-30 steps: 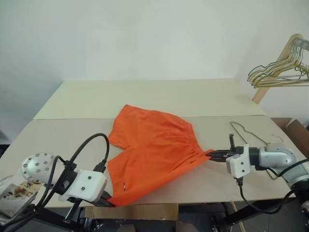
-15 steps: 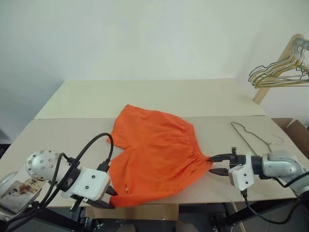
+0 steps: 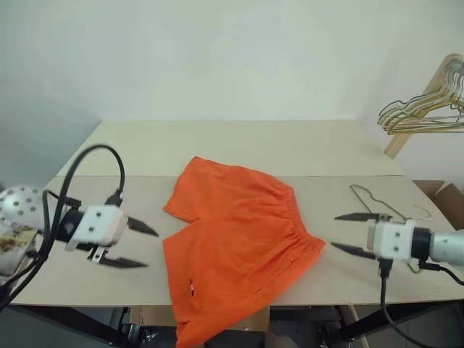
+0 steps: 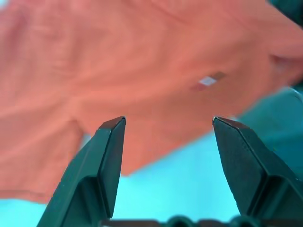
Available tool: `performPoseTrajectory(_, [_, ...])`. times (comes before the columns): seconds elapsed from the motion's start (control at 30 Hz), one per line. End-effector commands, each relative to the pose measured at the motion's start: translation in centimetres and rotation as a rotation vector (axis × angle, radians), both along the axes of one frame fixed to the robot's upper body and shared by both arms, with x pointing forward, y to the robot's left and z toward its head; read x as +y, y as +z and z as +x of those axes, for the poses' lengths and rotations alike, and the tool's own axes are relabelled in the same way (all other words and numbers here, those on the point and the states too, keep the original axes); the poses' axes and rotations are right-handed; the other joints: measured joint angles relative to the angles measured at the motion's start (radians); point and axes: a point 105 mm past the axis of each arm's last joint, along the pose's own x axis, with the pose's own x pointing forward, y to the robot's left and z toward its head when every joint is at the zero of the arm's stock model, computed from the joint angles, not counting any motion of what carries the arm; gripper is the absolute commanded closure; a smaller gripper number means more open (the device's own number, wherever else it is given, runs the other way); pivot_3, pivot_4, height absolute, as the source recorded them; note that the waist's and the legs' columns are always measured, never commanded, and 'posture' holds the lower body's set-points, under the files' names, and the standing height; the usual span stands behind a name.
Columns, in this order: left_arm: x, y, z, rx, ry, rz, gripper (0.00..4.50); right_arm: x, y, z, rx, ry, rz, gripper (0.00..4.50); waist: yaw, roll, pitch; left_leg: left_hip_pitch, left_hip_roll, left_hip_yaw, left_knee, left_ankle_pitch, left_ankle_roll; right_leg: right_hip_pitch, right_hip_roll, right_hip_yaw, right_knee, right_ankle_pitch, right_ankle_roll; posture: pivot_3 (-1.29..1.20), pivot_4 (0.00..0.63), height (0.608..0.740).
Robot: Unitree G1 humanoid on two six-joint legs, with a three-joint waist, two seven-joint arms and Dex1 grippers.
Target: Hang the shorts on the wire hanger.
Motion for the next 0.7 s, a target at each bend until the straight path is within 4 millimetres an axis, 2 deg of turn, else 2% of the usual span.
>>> performPoseTrajectory(0.03, [-2.4,2.5,1.9,0.029,0.105,-0.166,1.34,-0.9,1.7,0.9,0.038,-0.177,0.066,1.34,0.003,0.000,0.000,-0.002,0.000,0.000,0.002,-0.001,0.001,-0.001,0.000,0.000,0.000,0.000,0.000,0.00,0.000,0.740])
performPoseTrajectory(0.17, [-7.2,4.5,3.3,0.053,0.125,-0.329,1.34,-3.6,1.3,2.2,0.169,-0.474,0.079,1.34,0.008,-0.001,-0.001,-0.013,-0.002,-0.001,0.008,-0.001,0.002,-0.008,-0.001,-0.001,0.000,0.003,0.005,-0.01,0.000,0.740])
performPoseTrajectory(0.37, [-11.5,5.7,2.7,0.072,-0.006,-0.423,1.34,-8.7,-0.2,3.1,0.325,-0.848,0.016,1.34,-0.006,-0.001,-0.001,-0.020,-0.002,-0.001,0.008,-0.001,0.002,-0.015,0.000,0.001,-0.001,0.004,0.005,-0.01,0.000,0.740])
performPoseTrajectory(0.5, [-12.8,5.6,2.0,0.070,-0.074,-0.428,1.34,-10.8,-1.3,2.6,0.455,-0.959,-0.015,1.34,-0.007,0.001,0.000,-0.021,-0.002,0.001,0.007,-0.001,0.002,-0.016,0.000,0.002,-0.001,0.004,0.005,-0.01,0.009,0.740])
performPoseTrajectory(0.7, [-12.3,5.1,1.8,0.077,-0.060,-0.427,1.34,-12.7,-2.9,2.2,0.552,-0.999,-0.051,1.34,-0.006,0.002,0.003,-0.022,-0.003,0.006,0.007,-0.001,0.002,-0.017,0.000,0.001,-0.002,0.004,0.005,0.00,0.040,0.740])
